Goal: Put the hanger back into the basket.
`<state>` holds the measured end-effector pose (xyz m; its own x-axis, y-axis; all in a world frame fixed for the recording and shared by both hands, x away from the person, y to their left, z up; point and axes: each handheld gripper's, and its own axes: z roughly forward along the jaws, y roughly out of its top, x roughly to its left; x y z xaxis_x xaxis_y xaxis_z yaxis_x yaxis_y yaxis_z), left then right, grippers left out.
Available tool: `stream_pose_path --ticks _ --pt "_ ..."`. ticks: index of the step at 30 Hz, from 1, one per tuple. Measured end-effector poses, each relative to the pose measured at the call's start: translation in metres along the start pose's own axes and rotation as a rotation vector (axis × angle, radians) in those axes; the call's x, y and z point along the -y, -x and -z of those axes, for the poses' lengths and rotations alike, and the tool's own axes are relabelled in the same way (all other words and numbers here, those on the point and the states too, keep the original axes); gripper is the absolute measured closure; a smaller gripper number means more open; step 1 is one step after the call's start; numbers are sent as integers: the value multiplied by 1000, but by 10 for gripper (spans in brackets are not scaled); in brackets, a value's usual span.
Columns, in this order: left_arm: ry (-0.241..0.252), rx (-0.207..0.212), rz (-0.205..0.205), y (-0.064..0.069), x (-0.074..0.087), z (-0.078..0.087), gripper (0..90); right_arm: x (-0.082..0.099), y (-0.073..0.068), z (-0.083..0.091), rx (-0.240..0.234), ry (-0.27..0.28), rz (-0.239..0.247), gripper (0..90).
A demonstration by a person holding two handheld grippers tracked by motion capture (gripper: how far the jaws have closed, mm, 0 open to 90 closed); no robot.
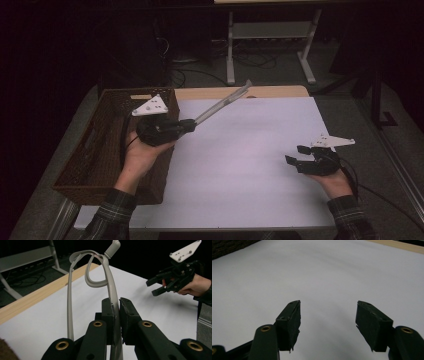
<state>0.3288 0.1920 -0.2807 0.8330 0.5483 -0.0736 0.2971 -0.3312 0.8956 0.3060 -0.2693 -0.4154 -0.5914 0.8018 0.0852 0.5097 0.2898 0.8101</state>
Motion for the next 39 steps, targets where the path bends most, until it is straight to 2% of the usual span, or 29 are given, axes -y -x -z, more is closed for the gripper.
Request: stream_pose_path --ticks 6,8,12,13,16,19,23,25,26,27,28,29,32,39 --pt "12 -29 12 -12 -1 30 829 -1 -1 1 -2 3 3 346" --pt "13 -31 12 -13 -1 34 829 -1 -1 1 0 3 4 347" --pt "26 -47 29 -22 2 58 829 0 -1 -1 1 -3 3 346" --pt "26 -47 29 -22 2 58 829 0 -1 -1 3 -5 6 346" --pt "23 -62 43 -29 8 76 829 0 -1 -1 6 -11 6 346" --pt "22 -71 49 -32 11 85 829 0 -1 -2 8 -12 8 345" --pt "33 -83 65 -37 18 106 828 0 -1 -3 12 -16 12 345" --pt "35 -85 69 -38 19 109 828 0 -1 -3 14 -17 12 345" --pt "38 -91 72 -39 22 117 828 0 -1 -3 16 -17 12 345" --pt "38 -91 72 -39 22 117 828 0 -1 -3 16 -17 12 345" --pt "36 -102 79 -41 27 127 828 0 -1 -3 17 -17 12 345" --pt "36 -102 79 -41 27 127 828 0 -1 -3 17 -17 12 345" --pt "34 -117 98 -45 36 145 828 0 -1 -3 19 -19 8 345" --pt "12 -141 122 -49 50 165 828 0 0 -3 26 -22 13 344"
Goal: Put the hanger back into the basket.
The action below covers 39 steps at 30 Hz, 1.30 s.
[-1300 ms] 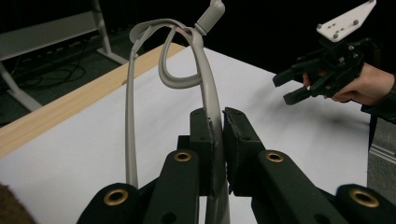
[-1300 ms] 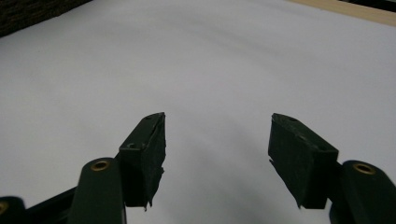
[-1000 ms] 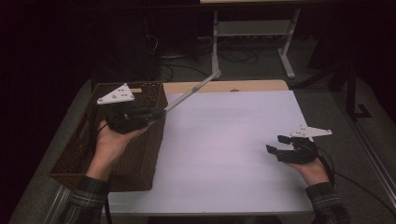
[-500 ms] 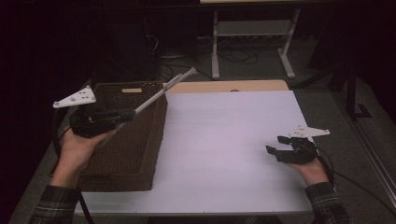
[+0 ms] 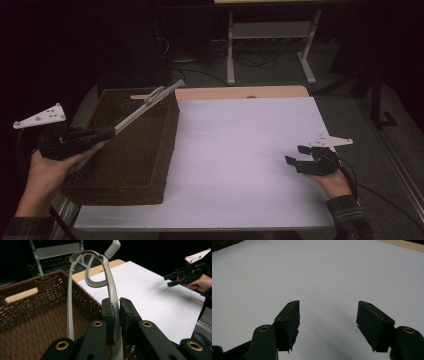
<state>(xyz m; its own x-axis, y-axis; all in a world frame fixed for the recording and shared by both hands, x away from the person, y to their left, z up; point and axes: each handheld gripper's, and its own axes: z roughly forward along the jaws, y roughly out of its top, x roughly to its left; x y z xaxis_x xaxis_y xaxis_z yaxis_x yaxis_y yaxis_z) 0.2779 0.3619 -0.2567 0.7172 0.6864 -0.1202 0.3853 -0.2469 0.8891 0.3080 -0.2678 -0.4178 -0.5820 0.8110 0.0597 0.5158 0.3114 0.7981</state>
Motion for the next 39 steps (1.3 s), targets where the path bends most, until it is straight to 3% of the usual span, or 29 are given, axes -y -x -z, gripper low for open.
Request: stream_pose_path --ticks 8,16,22,33,39 --pt "3 -45 34 -9 16 26 828 0 1 -2 6 -5 3 343" --pt "-24 -56 46 -13 23 30 827 0 2 -1 13 -3 -5 343" --pt "-49 -56 58 -17 29 26 827 1 2 -1 18 -5 -6 343" --pt "-134 -52 66 -36 41 -4 827 1 3 0 20 -7 -11 343" --pt "-159 -48 79 -45 47 -12 824 1 3 1 23 -4 -12 343"
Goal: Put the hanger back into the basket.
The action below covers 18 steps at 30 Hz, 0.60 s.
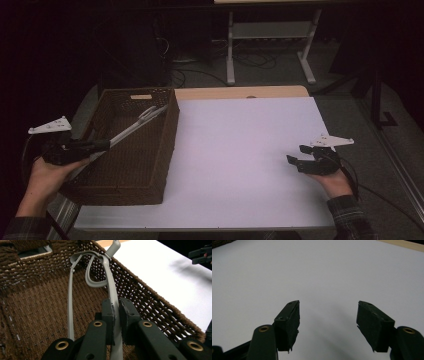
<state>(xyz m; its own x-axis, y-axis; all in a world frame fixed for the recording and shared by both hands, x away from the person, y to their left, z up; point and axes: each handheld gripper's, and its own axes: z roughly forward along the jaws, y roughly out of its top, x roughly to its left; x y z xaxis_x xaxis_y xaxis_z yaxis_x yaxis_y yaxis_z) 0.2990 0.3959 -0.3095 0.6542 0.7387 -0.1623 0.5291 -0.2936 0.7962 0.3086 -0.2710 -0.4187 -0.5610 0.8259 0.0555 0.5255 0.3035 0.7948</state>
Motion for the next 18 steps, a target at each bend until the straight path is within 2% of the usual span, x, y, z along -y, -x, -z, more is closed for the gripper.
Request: stream_pose_path --ticks 5,9,10,18 --pt "6 19 29 -10 7 -3 822 0 0 0 0 1 1 343" --pt "9 -17 40 -15 11 -1 798 0 0 0 0 1 0 342" --pt "22 -7 51 -16 13 0 783 0 0 0 0 1 1 342" --pt "27 4 38 -14 11 -2 707 0 0 0 1 1 2 342"
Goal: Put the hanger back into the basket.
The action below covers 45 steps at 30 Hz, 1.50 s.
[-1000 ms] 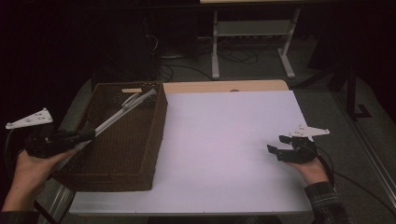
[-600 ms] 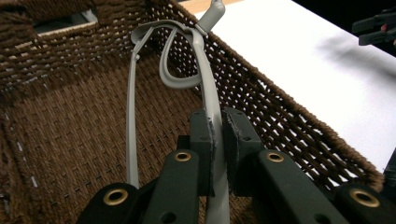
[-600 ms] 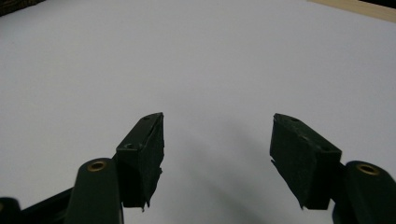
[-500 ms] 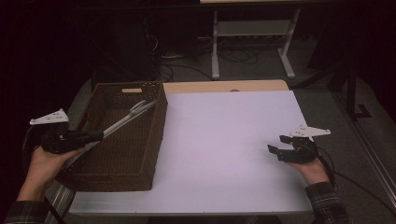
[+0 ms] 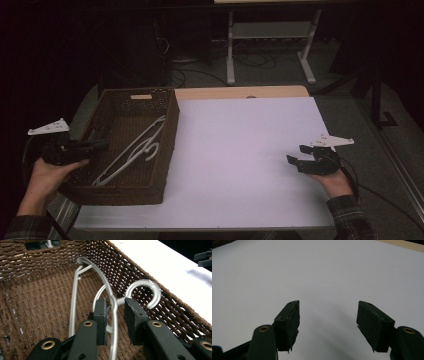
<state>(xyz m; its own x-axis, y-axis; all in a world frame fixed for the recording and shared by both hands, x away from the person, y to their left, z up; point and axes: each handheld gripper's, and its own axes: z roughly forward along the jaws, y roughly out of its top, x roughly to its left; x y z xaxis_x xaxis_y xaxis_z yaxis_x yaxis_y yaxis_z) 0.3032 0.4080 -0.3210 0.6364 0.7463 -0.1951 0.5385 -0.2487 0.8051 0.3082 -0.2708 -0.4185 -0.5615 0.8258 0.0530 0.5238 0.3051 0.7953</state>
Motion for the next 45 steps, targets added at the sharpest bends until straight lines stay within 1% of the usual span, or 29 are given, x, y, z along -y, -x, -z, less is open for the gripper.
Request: stream_pose_path --ticks 3,4,9,11,12,13,14,15,16,17,18,19,20,21,25,26,27,29,30,31,32,34,36,38,39,40,41,44,45 --pt "10 3 -9 4 -3 -1 637 0 0 0 -2 2 -2 342" --pt "18 -1 -17 8 -6 -2 607 0 0 1 -2 2 -3 337" --pt "15 5 -43 18 -13 -7 467 -2 -2 4 1 5 4 317" --pt "22 2 -59 25 -18 -11 442 -3 -3 5 1 4 9 312" --pt "26 5 -69 29 -21 -13 380 -5 -4 6 -7 6 13 299" --pt "27 2 -82 37 -26 -18 364 -6 -5 7 -12 8 16 291" --pt "27 2 -82 37 -26 -18 342 -7 -6 8 -16 6 17 276" --pt "27 -2 -90 41 -28 -20 320 -7 -7 9 -22 6 15 267" --pt "22 -3 -110 49 -33 -26 304 -8 -8 10 -28 7 20 259" --pt "21 -3 -118 53 -36 -30 284 -8 -10 11 -25 8 19 241" --pt "21 -3 -118 53 -36 -30 262 -8 -10 11 -25 8 19 241" --pt "21 1 -125 57 -38 -33 262 -8 -11 11 -26 9 22 223" --pt "17 -3 -145 66 -43 -39 224 -9 -13 13 -30 10 22 187" --pt "17 -3 -145 66 -43 -39 211 -9 -13 13 -30 10 22 187" --pt "40 3 -169 82 -51 -51 157 -8 -17 17 -25 10 28 142" --pt "40 11 -185 91 -54 -58 144 -7 -20 20 -26 15 31 132" --pt "40 11 -185 91 -54 -58 138 -7 -20 20 -26 15 31 132" --pt "42 11 -199 101 -58 -64 135 -7 -22 24 -25 25 42 121" --pt "49 23 -211 110 -61 -69 133 -6 -24 27 -29 34 48 117" --pt "49 23 -211 110 -61 -69 133 -6 -25 28 -29 35 48 116" --pt "56 44 -217 120 -64 -76 133 -5 -26 29 -31 38 48 116" --pt "61 58 -224 129 -65 -84 132 -4 -28 30 -35 37 49 116" --pt "61 66 -228 133 -66 -88 132 -3 -28 30 -36 35 48 117" --pt "59 81 -231 139 -67 -97 132 -2 -28 30 -38 37 51 118" --pt "56 92 -232 145 -67 -106 133 -2 -28 30 -37 38 49 120" --pt "56 92 -232 145 -67 -106 132 -2 -28 30 -37 38 49 120" --pt "60 108 -234 151 -68 -116 131 -2 -27 30 -37 39 49 122" --pt "57 121 -241 161 -69 -129 124 -1 -27 29 -40 37 48 126" --pt "57 121 -241 161 -69 -129 120 -1 -27 29 -40 37 48 126"
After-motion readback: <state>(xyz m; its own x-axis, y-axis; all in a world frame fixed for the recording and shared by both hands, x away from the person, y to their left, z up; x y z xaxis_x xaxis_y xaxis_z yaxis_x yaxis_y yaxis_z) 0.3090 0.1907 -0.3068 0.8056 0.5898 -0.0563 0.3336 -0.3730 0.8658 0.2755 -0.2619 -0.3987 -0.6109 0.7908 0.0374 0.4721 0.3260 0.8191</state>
